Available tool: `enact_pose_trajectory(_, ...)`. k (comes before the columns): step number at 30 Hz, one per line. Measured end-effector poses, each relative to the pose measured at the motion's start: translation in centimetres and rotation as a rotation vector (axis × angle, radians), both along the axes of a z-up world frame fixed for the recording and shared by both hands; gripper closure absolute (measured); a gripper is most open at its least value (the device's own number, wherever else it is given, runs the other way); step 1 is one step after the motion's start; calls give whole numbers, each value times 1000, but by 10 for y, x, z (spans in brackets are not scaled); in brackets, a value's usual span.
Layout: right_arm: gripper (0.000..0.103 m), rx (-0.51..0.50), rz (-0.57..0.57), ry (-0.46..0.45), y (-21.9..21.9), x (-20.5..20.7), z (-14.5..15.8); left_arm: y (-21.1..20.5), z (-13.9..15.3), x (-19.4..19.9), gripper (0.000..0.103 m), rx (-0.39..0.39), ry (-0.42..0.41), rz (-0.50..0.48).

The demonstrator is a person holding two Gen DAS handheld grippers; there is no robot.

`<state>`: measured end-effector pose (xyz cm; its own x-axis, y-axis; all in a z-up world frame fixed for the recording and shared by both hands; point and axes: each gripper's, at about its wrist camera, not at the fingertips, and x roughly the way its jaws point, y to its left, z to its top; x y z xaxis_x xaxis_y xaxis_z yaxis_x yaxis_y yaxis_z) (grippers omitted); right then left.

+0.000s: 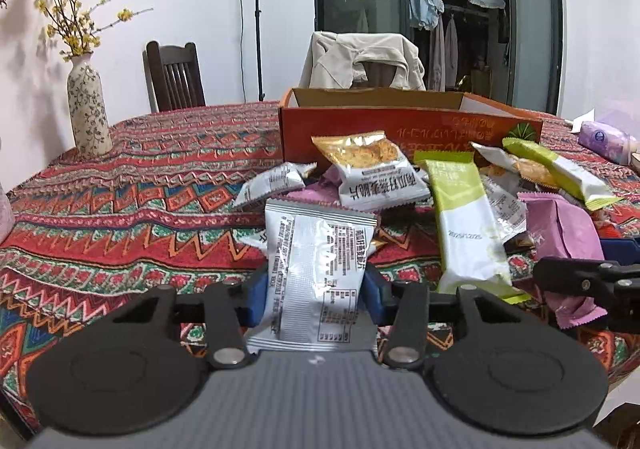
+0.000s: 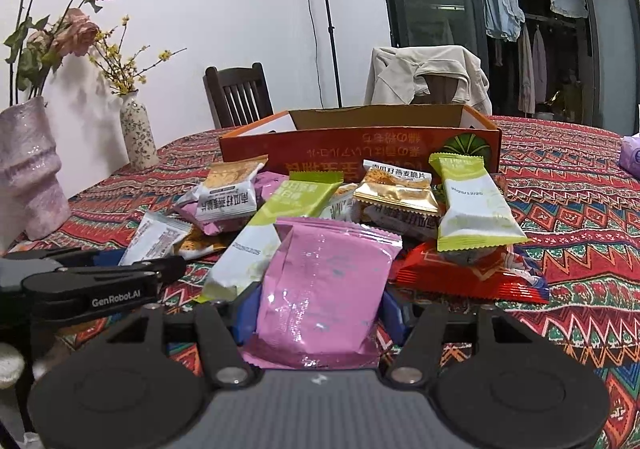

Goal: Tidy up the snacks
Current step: 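Carry both packets into the orange box and open both tools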

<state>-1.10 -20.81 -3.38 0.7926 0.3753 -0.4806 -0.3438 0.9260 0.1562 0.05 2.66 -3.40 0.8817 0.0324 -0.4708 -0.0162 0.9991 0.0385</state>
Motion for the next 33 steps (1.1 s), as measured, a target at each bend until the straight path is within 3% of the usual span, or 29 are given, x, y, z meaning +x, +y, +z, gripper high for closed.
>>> enact_pose_trajectory(18,43,11,-1,-137,-7,-8,35,-9,49,4,55,-28,-118,-4)
enact_pose_trajectory(27,43,8,-33,-248,-18,36,78,-22,92,48,55,6,-208,-19)
enact_pose_trajectory(33,43,-18,-56,-295,-19,82,103,-29,111,95,55,15,-216,-16)
